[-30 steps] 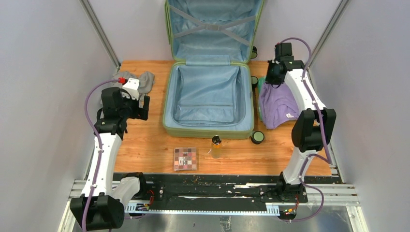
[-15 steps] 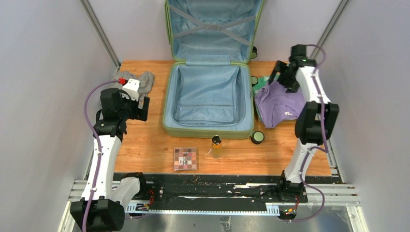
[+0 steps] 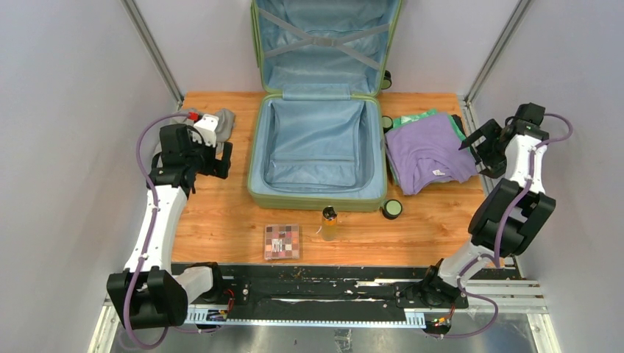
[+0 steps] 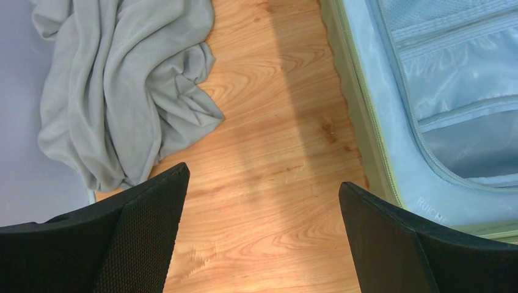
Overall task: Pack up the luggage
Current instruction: Pick up the clothes at the center of the board.
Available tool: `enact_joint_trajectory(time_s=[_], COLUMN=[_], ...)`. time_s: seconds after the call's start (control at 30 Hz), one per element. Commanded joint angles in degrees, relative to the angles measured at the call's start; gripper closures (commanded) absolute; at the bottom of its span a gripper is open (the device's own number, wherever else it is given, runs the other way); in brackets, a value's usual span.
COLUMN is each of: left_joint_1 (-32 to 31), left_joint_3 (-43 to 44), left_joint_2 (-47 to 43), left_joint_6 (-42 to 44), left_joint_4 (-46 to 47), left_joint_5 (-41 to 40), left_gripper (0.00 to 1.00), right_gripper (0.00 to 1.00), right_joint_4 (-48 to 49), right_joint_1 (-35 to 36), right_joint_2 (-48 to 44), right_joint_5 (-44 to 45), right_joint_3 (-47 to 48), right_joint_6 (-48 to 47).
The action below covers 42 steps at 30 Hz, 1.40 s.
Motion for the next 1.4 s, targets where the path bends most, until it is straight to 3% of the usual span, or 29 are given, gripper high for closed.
enact_joint_trajectory(time_s=[0.0, 0.13, 0.23, 0.67, 0.87, 0.93, 1.0, 1.37], left_joint_1=[0.0, 0.0, 0.1, 0.0, 0.0, 0.0, 0.0, 0.1], left_joint_3=[2.4, 1.8, 1.3, 0.4, 0.2, 0.4, 0.5, 0.0], left_joint_2=[1.2, 0.9, 0.5, -0.2, -0.7, -0.6, -0.5, -1.6], left_joint_6=[0.2, 0.3, 0.0, 0.3, -0.4, -0.8, -0.9, -0.3], left_joint_4=[0.8, 1.3, 1.4, 1.8, 2.0, 2.0, 1.9, 1.8], left_joint_5=[3.0, 3.2, 3.4, 2.4, 3.0, 3.4, 3.7, 3.5], left_gripper=[0.0, 0.0, 0.0, 0.0, 0.0, 0.0, 0.0, 0.0], right_gripper=[0.0, 0.0, 0.05, 0.54, 0.53, 0.42, 0.37, 0.4], right_joint_4=[1.3, 6.1, 8.8, 11.1, 7.6, 5.4, 4.0, 3.0], right_joint_1=[-0.5, -1.2, -1.2, -1.2, 0.3, 1.2, 1.9, 5.3], right_joint_2=[4.1, 7.1, 7.9, 3.8, 0.1, 0.1, 0.3, 1.8], right_joint_5=[-2.8, -7.3, -11.2, -16.4, -11.8, -9.6, -7.8, -6.5], right_joint_3=[-1.0, -3.1, -4.3, -5.9, -4.5, -3.5, -2.8, -0.2], right_joint_6=[0.4, 1.0, 1.9, 4.4, 3.2, 2.0, 1.7, 1.9])
